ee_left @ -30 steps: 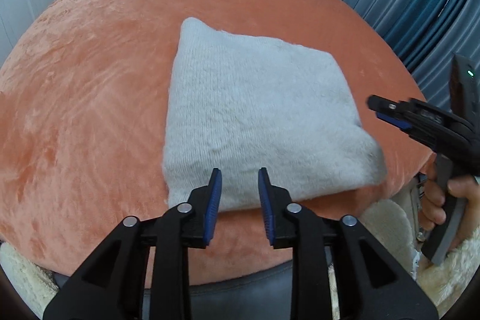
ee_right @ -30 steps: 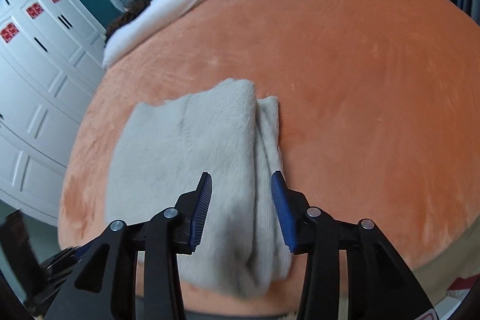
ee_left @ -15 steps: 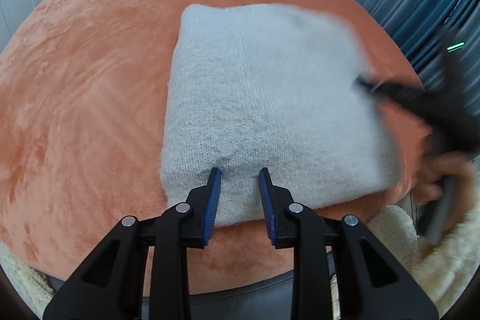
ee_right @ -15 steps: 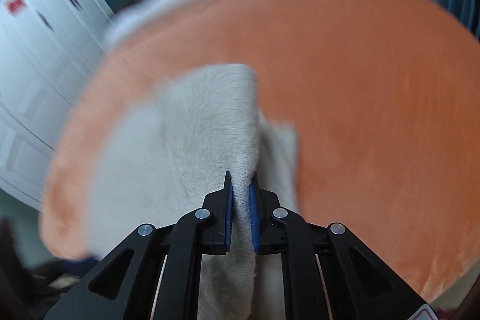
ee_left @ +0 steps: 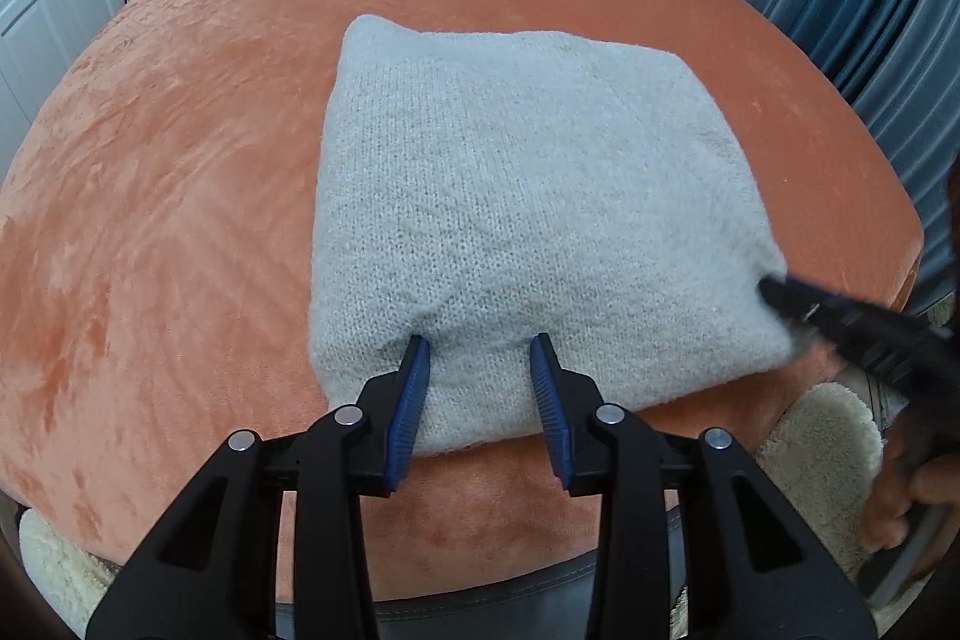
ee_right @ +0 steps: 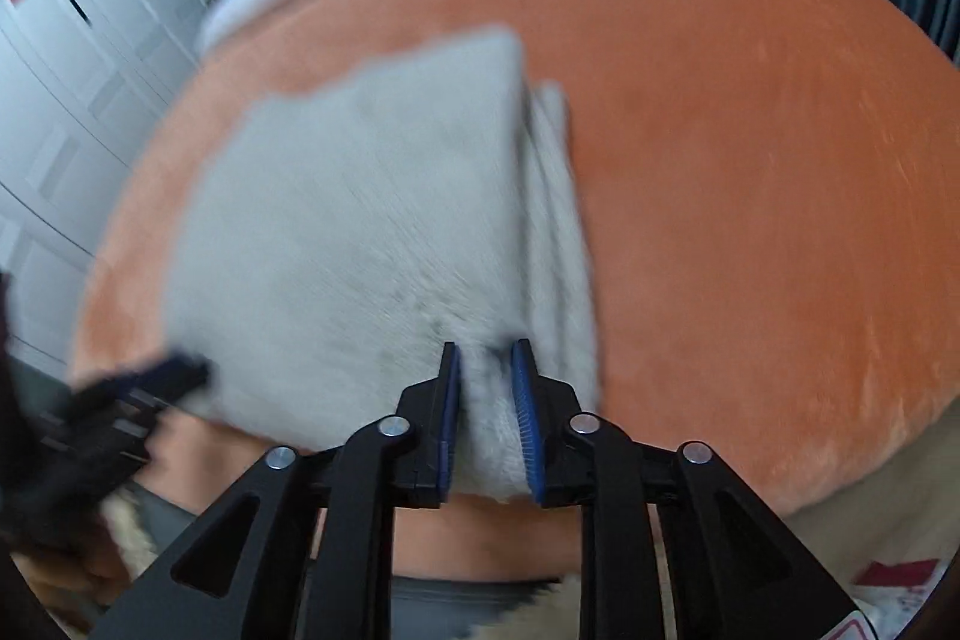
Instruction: Fold small clothes
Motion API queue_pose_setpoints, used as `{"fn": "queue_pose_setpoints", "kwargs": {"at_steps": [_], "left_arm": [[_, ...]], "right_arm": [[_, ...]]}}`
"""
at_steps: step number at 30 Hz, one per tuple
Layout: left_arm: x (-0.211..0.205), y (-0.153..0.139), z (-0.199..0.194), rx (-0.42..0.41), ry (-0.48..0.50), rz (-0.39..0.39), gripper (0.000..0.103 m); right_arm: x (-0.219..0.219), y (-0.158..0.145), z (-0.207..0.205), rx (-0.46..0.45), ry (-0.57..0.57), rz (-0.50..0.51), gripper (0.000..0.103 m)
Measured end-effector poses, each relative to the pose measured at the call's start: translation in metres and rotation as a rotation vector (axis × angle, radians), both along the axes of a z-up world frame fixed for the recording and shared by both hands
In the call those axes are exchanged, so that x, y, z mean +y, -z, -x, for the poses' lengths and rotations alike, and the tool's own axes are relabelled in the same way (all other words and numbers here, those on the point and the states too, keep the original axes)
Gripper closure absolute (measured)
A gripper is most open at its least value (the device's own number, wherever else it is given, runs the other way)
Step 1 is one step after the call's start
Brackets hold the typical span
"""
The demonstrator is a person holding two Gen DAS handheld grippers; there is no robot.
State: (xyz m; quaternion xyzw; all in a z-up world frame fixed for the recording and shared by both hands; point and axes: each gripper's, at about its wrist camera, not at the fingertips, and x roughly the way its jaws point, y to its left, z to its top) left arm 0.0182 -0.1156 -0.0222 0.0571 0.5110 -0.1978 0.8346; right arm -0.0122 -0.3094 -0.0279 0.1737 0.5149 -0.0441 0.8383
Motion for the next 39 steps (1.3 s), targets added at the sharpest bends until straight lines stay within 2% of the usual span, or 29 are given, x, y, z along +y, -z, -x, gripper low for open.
{"fn": "queue_pose_setpoints", "kwargs": {"at_steps": [4,6,8,10,11,12,16,17,20,22,23,25,26,27,28,29,31,33,35,37,39], "left_arm": [[0.001,-0.012,0.011,-0.017,0.008,-0.022,0.068],[0.006,-0.013,0.015,-0.001,-0.009,-0.008,0.067],[0.011,-0.009,0.016,0.004,-0.02,-0.016,0.066],[0.014,-0.001,0.017,0.026,-0.035,-0.036,0.066],[0.015,0.001,0.017,0.037,-0.042,-0.032,0.066],[0.018,0.003,0.017,0.045,-0.048,-0.037,0.066],[0.033,-0.006,0.022,0.022,-0.07,-0.051,0.066],[0.037,-0.008,0.024,0.023,-0.083,-0.044,0.065],[0.049,-0.01,0.025,0.032,-0.112,-0.054,0.063],[0.054,-0.011,0.027,0.037,-0.133,-0.063,0.062],[0.056,-0.013,0.027,0.038,-0.14,-0.065,0.06],[0.06,-0.016,0.029,0.028,-0.152,-0.079,0.057],[0.061,-0.018,0.029,0.022,-0.154,-0.083,0.056],[0.062,-0.019,0.03,0.02,-0.154,-0.088,0.056],[0.063,-0.019,0.031,0.019,-0.151,-0.09,0.056],[0.063,-0.02,0.032,0.016,-0.146,-0.087,0.055],[0.062,-0.018,0.032,0.016,-0.142,-0.097,0.053],[0.059,-0.015,0.031,0.03,-0.138,-0.087,0.053],[0.054,-0.013,0.032,0.036,-0.129,-0.084,0.053],[0.051,-0.013,0.032,0.032,-0.117,-0.088,0.053],[0.047,-0.011,0.033,0.036,-0.105,-0.089,0.053]], "right_arm": [[-0.002,-0.036,0.018,-0.109,0.04,-0.035,0.08],[0.008,-0.05,0.022,-0.138,0.004,-0.018,0.08],[0.017,-0.04,0.017,-0.106,-0.036,0.044,0.08],[0.019,-0.002,0.007,0.016,-0.045,0.116,0.08],[0.017,0.009,0.005,0.039,-0.041,0.12,0.08],[0.016,0.007,0.007,0.027,-0.03,0.115,0.08],[0.024,-0.044,0.018,-0.08,-0.015,0.108,0.079],[0.033,-0.061,0.016,-0.121,-0.042,0.102,0.079],[0.061,-0.084,0.0,-0.177,-0.153,0.096,0.079],[0.082,-0.077,-0.021,-0.166,-0.215,0.073,0.079],[0.088,-0.064,-0.033,-0.131,-0.234,0.059,0.079],[0.108,-0.016,-0.058,0.017,-0.271,0.085,0.078],[0.117,0.002,-0.064,0.048,-0.286,0.113,0.078],[0.127,0.003,-0.061,0.021,-0.294,0.151,0.078],[0.133,-0.004,-0.057,0.014,-0.304,0.179,0.075],[0.135,-0.017,-0.054,0.015,-0.309,0.187,0.077],[0.127,-0.043,-0.045,-0.053,-0.285,0.127,0.08],[0.114,-0.052,-0.04,-0.076,-0.234,0.142,0.082],[0.099,-0.036,-0.033,-0.04,-0.177,0.176,0.08],[0.085,0.003,-0.034,0.072,-0.156,0.138,0.083],[0.082,0.001,-0.029,0.051,-0.14,0.078,0.083]]}}
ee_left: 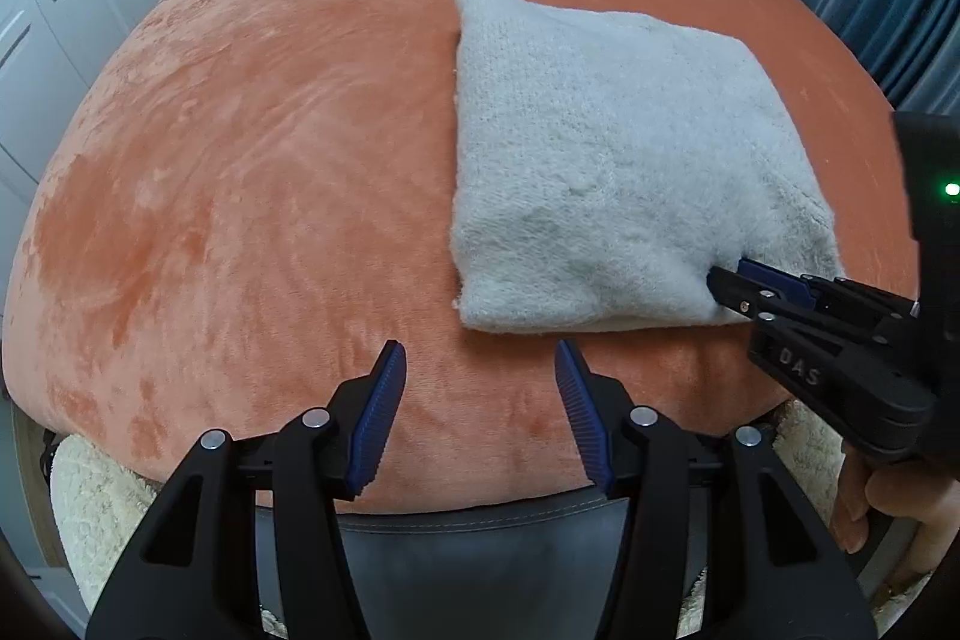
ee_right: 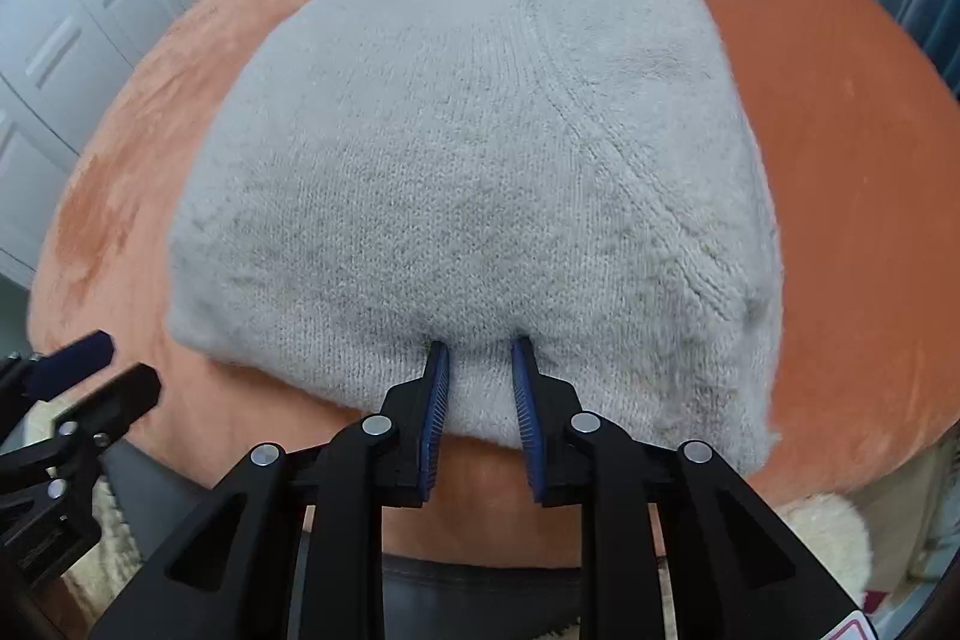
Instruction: Fold small clothes
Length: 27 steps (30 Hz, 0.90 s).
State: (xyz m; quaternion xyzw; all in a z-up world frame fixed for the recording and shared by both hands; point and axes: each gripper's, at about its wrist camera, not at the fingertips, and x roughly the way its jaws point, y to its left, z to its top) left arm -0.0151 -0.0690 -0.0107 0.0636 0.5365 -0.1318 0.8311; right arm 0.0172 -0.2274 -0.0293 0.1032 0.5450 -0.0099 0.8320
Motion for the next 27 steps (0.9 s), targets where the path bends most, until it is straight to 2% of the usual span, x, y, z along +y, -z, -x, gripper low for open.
{"fn": "queue_pose_setpoints", "kwargs": {"at_steps": [4,6,7,8,10,11,13,16,17,19,24,25,27], "left_arm": [[-0.005,-0.002,0.001,0.006,0.005,0.001,0.053],[-0.009,-0.006,-0.001,-0.001,0.009,0.008,0.052],[-0.011,-0.007,-0.004,-0.007,0.01,0.01,0.052],[-0.014,-0.009,-0.006,-0.014,0.007,0.011,0.052],[-0.019,-0.012,-0.01,-0.017,0.005,0.022,0.052],[-0.022,-0.012,-0.012,-0.014,0.007,0.024,0.052],[-0.026,-0.015,-0.012,-0.024,0.019,0.021,0.052],[-0.026,-0.018,-0.012,-0.035,0.018,0.022,0.039],[-0.025,-0.018,-0.012,-0.035,0.012,0.028,0.038],[-0.025,-0.016,-0.014,-0.027,0.004,0.021,0.038],[-0.03,-0.015,-0.011,-0.025,0.013,0.012,0.038],[-0.031,-0.015,-0.011,-0.026,0.018,0.011,0.037],[-0.034,-0.016,-0.01,-0.025,0.029,0.006,0.037]], "right_arm": [[-0.022,-0.044,0.013,-0.111,0.076,-0.085,0.083],[-0.037,-0.05,0.016,-0.126,0.108,-0.024,0.083],[-0.044,-0.044,0.014,-0.106,0.12,0.013,0.083],[-0.052,-0.031,0.013,-0.066,0.134,0.049,0.087],[-0.061,0.003,0.008,0.013,0.118,0.034,0.09],[-0.062,0.008,0.009,0.0,0.107,0.033,0.09],[-0.058,-0.007,0.008,-0.011,0.1,0.039,0.09],[-0.068,-0.042,0.013,-0.123,0.137,-0.065,0.081],[-0.074,-0.047,0.015,-0.142,0.156,-0.073,0.069],[-0.085,-0.052,0.006,-0.161,0.194,-0.059,0.058],[-0.096,-0.017,-0.02,-0.06,0.21,-0.132,0.053],[-0.096,-0.009,-0.022,-0.047,0.203,-0.15,0.054],[-0.091,-0.005,-0.024,-0.046,0.193,-0.152,0.073]]}}
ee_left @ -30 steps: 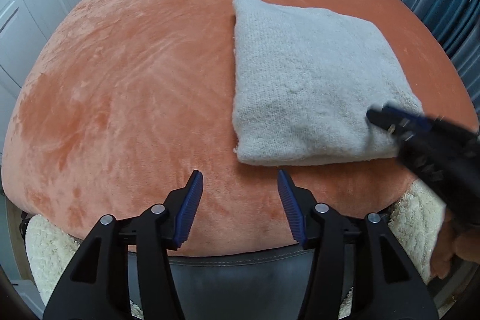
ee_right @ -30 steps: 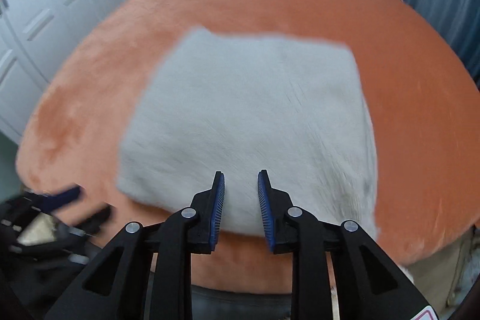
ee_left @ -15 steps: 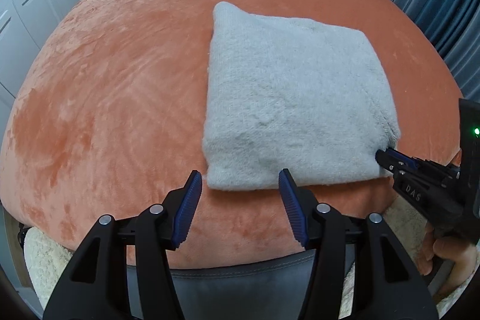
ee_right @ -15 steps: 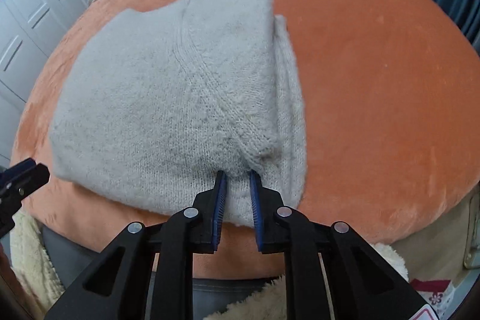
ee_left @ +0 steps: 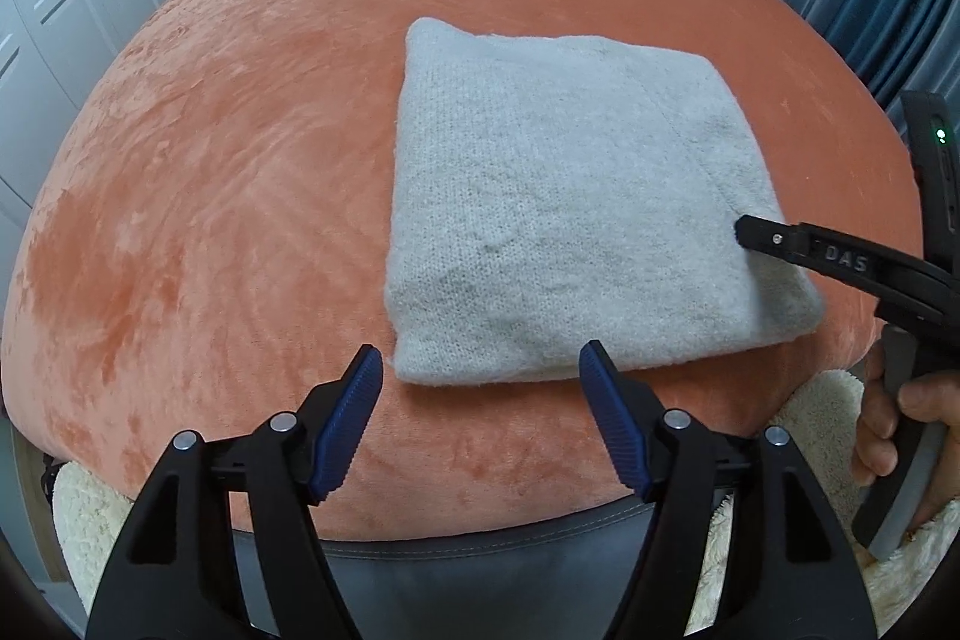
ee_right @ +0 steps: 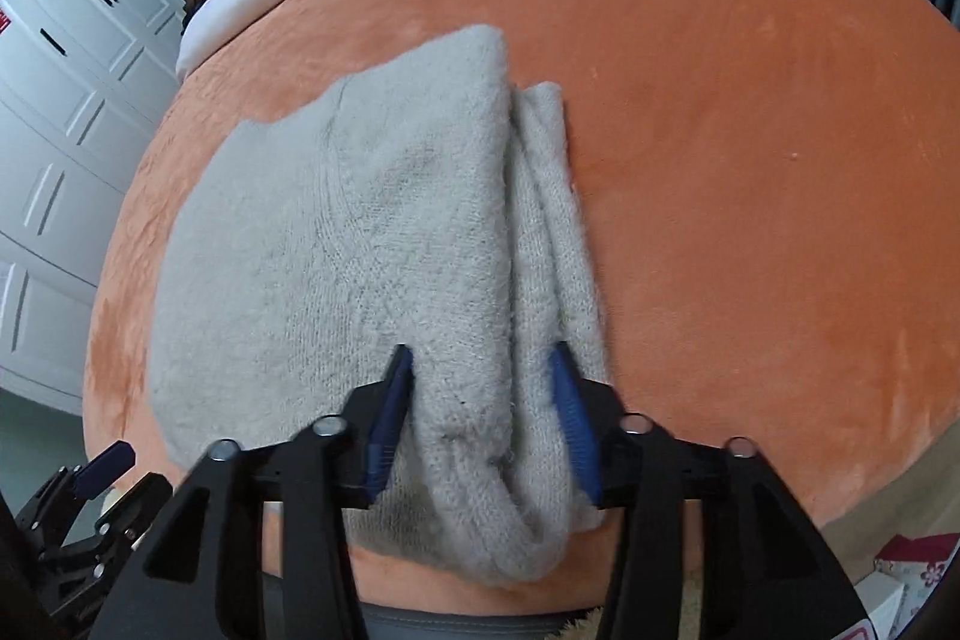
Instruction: Fold small clothes
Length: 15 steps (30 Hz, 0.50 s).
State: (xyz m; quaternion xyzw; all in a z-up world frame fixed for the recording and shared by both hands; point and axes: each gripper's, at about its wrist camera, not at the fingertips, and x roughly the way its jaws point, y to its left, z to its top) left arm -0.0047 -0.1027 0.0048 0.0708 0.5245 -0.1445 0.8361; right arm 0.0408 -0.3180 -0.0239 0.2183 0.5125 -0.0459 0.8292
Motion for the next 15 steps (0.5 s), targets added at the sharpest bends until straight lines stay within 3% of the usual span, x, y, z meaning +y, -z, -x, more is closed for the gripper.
{"fn": "queue_pose_setpoints", "kwargs": {"at_steps": [1,4,6,7,8,9,11,12,14,15], "left_arm": [[0.0,0.0,0.0,-0.003,0.004,-0.003,0.037],[-0.001,-0.002,-0.002,-0.014,0.006,-0.006,0.035],[-0.003,0.001,-0.005,-0.004,0.0,-0.001,0.035],[-0.004,0.004,-0.007,0.007,-0.004,0.0,0.035],[-0.007,0.007,-0.009,0.021,-0.004,0.002,0.035],[-0.008,0.008,-0.01,0.03,-0.002,0.009,0.035],[-0.01,0.009,-0.013,0.034,0.004,0.024,0.033],[-0.008,0.008,-0.016,0.036,0.001,0.047,0.025],[-0.002,0.006,-0.023,0.029,-0.024,0.099,0.018],[0.002,0.006,-0.029,0.025,-0.041,0.128,0.016]], "right_arm": [[-0.002,-0.011,0.002,-0.035,-0.003,0.005,0.082],[0.0,-0.045,0.013,-0.164,0.015,0.039,0.086],[-0.006,-0.034,0.009,-0.129,0.017,0.057,0.086],[-0.006,-0.012,0.002,-0.05,-0.001,0.053,0.084],[-0.006,0.009,-0.002,0.014,-0.022,0.049,0.076],[-0.005,0.02,0.0,0.014,-0.02,0.039,0.071],[-0.008,0.011,0.008,-0.034,0.011,-0.02,0.063],[-0.01,0.004,0.012,-0.052,0.034,-0.045,0.058],[-0.014,-0.004,0.019,-0.093,0.07,-0.065,0.039],[-0.015,-0.004,0.022,-0.098,0.077,-0.071,0.037]]}}
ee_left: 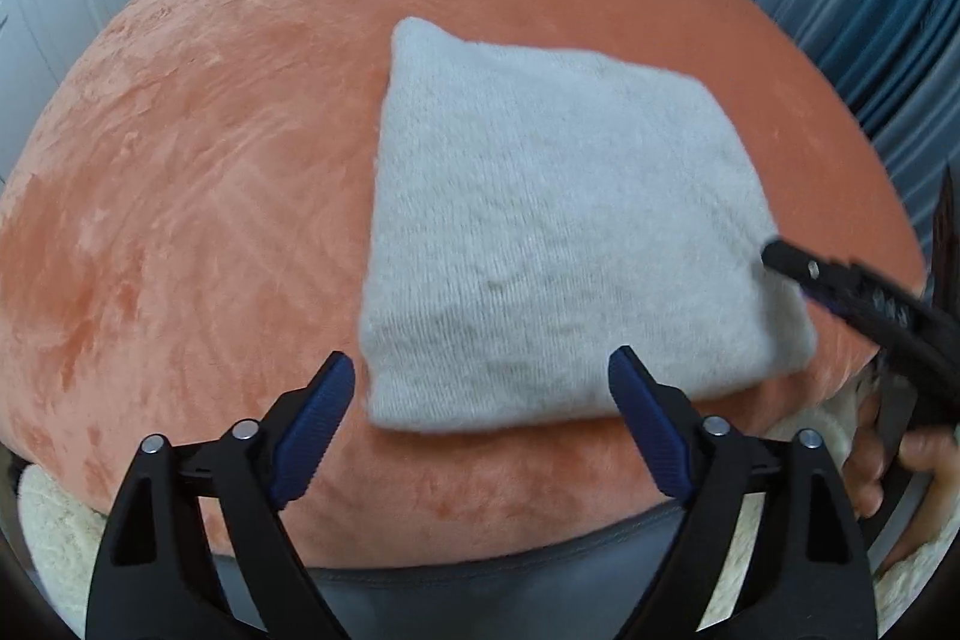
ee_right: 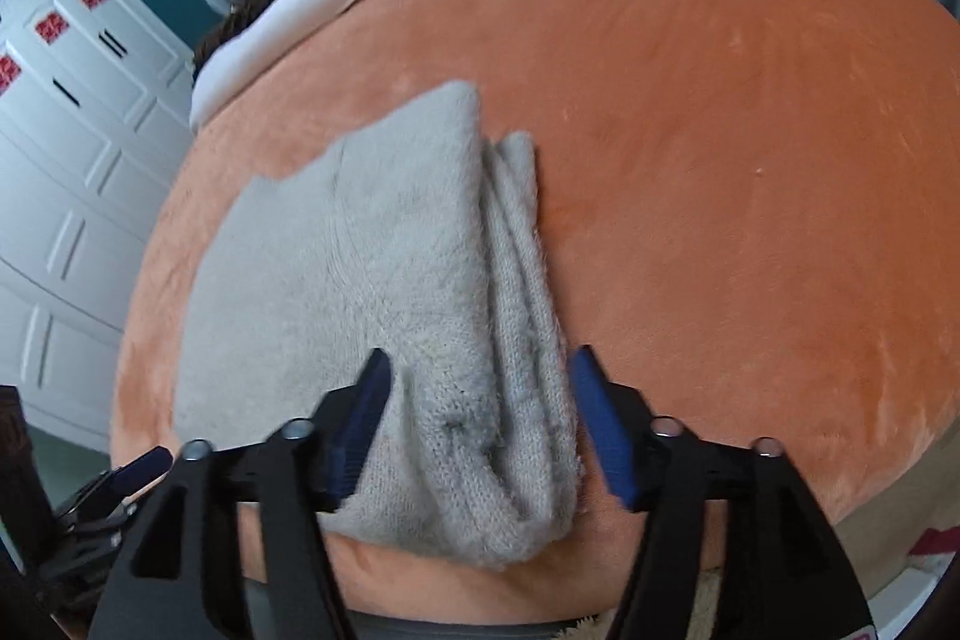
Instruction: Fold small clothes
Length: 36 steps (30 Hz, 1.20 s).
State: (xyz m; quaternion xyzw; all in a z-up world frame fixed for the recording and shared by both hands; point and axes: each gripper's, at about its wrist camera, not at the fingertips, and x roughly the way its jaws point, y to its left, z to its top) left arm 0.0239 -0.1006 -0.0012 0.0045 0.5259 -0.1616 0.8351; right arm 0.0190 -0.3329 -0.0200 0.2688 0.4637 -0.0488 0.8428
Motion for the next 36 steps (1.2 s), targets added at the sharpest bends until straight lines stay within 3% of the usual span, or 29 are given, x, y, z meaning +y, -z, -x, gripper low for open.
{"fn": "queue_pose_setpoints", "kwargs": {"at_steps": [3,5,8,11,15,16,18,19,21,24,28,30,33,36], "left_arm": [[0.003,0.009,-0.02,0.009,-0.042,0.007,0.014],[0.003,0.02,-0.034,0.044,-0.057,0.005,0.012],[0.002,0.035,-0.046,0.099,-0.061,0.072,0.009],[-0.002,0.046,-0.055,0.133,-0.068,0.145,0.005],[-0.005,0.051,-0.063,0.16,-0.102,0.183,0.005],[-0.007,0.049,-0.063,0.162,-0.093,0.177,0.007],[-0.012,0.042,-0.062,0.154,-0.054,0.145,0.029],[-0.015,0.037,-0.059,0.149,-0.023,0.126,0.034],[-0.018,0.025,-0.051,0.141,0.023,0.097,0.047],[-0.014,0.015,-0.034,0.186,0.066,0.119,0.05],[-0.012,0.023,0.005,0.25,0.129,0.116,0.046],[-0.014,0.029,0.017,0.236,0.134,0.068,0.034],[-0.02,0.033,0.016,0.201,0.136,0.037,0.026],[-0.029,0.034,0.01,0.194,0.14,0.014,0.02]], "right_arm": [[0.002,0.015,0.003,0.038,0.008,-0.011,0.035],[0.001,0.03,0.005,0.049,0.004,-0.081,0.034],[-0.003,0.047,0.004,0.048,0.009,-0.182,0.029],[-0.001,0.052,0.001,0.032,0.015,-0.197,0.024],[-0.001,0.055,-0.016,0.037,0.0,-0.226,0.024],[-0.002,0.054,-0.02,0.036,-0.005,-0.236,0.034],[0.003,0.049,-0.029,0.037,-0.009,-0.236,0.055],[0.003,0.044,-0.03,0.029,-0.022,-0.237,0.065],[0.004,0.034,-0.022,0.02,-0.033,-0.231,0.071],[0.004,0.017,-0.001,0.01,-0.062,-0.212,0.073],[0.003,0.019,0.042,0.065,-0.077,-0.222,0.071],[0.004,0.03,0.056,0.098,-0.074,-0.221,0.067],[0.002,0.04,0.064,0.1,-0.023,-0.238,0.053],[0.005,0.04,0.058,0.093,-0.003,-0.216,0.047]]}}
